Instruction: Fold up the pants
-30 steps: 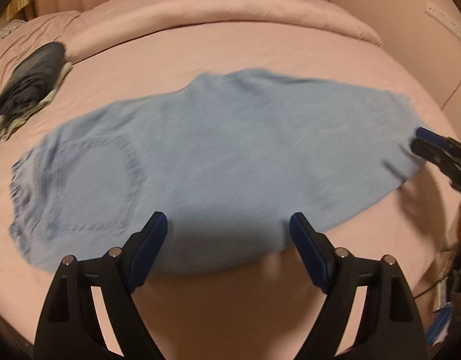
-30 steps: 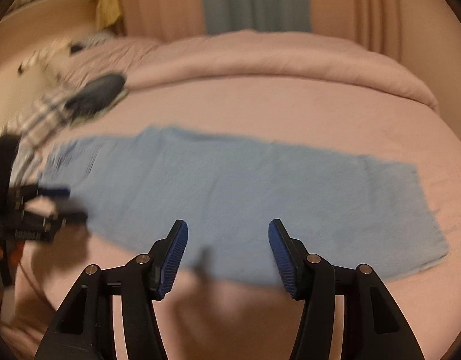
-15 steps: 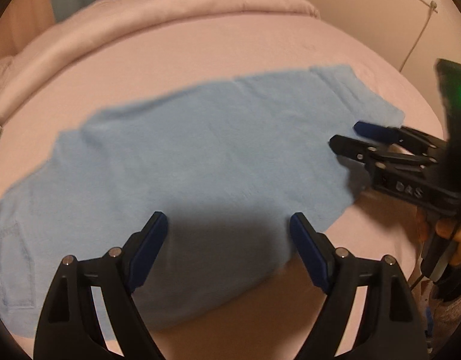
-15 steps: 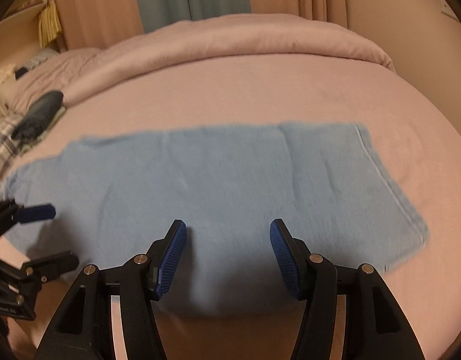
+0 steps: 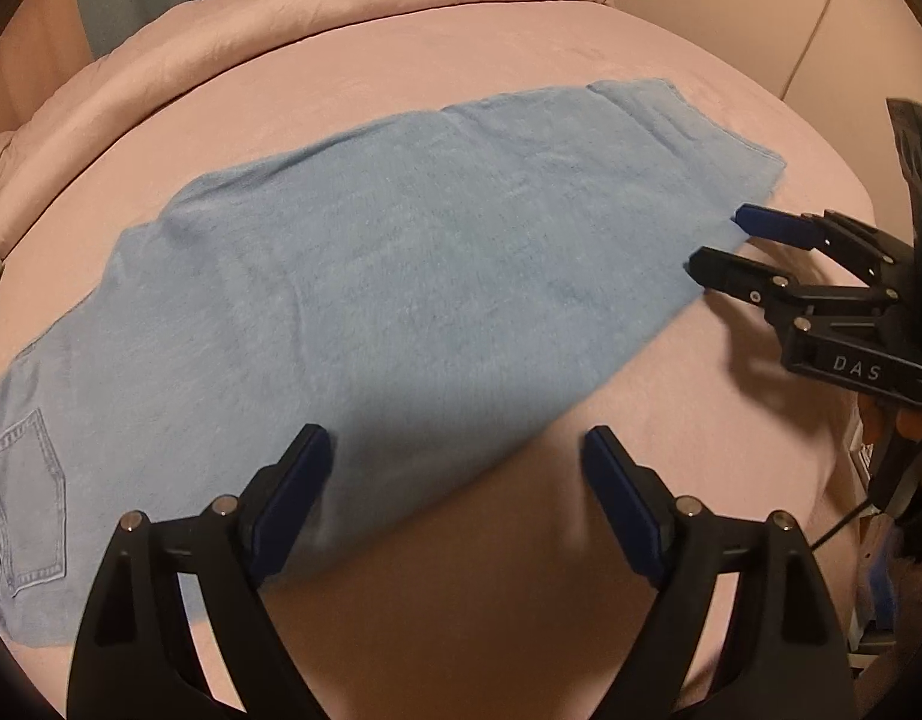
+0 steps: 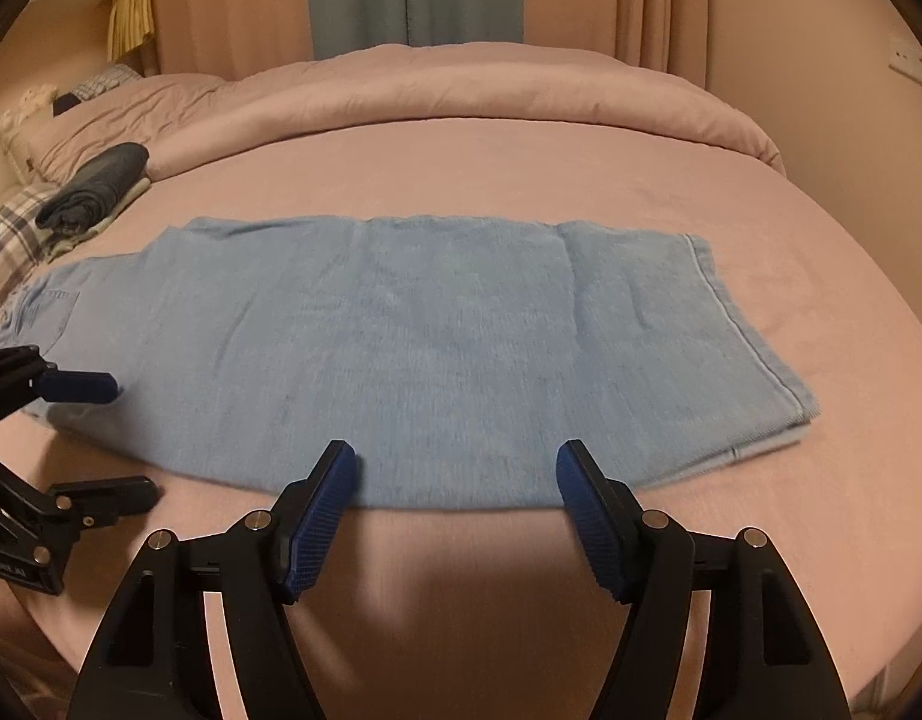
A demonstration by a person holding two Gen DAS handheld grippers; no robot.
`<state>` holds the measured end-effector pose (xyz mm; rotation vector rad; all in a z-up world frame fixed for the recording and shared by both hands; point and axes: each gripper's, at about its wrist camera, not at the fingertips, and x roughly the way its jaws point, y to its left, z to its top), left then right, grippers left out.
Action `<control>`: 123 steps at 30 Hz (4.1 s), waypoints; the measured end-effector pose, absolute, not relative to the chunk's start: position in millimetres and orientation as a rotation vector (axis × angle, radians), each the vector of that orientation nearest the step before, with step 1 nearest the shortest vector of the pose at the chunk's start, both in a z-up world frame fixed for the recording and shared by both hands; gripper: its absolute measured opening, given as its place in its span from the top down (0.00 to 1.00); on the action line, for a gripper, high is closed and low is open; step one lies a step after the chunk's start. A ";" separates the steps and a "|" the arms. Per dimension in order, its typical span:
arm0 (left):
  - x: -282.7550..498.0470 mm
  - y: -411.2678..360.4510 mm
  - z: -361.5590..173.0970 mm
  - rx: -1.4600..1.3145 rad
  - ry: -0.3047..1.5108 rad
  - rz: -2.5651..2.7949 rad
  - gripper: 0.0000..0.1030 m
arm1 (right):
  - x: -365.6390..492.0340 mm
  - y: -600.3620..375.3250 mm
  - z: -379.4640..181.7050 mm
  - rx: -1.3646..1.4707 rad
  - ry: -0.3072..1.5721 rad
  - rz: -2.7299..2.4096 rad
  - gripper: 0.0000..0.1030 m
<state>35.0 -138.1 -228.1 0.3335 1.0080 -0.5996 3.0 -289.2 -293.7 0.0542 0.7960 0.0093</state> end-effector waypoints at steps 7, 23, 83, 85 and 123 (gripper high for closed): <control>40.9 -119.9 -199.6 0.250 0.948 -0.605 0.16 | -23.7 -316.5 -281.4 0.201 0.775 0.017 0.32; 125.4 -201.3 -198.4 0.203 0.955 -0.654 0.17 | 16.6 -400.6 -276.8 0.555 0.616 -0.053 0.39; 139.8 -151.0 -213.5 -0.429 1.189 -0.810 0.10 | 14.7 -338.3 -243.9 0.416 0.518 -0.090 0.87; 145.7 -140.8 -214.4 -0.566 1.224 -0.846 0.10 | 19.2 -311.6 -235.5 0.326 0.522 -0.041 0.87; 144.7 -37.0 -252.8 -0.491 1.142 -0.560 0.85 | 31.2 -87.3 -286.7 -0.236 0.681 0.361 0.87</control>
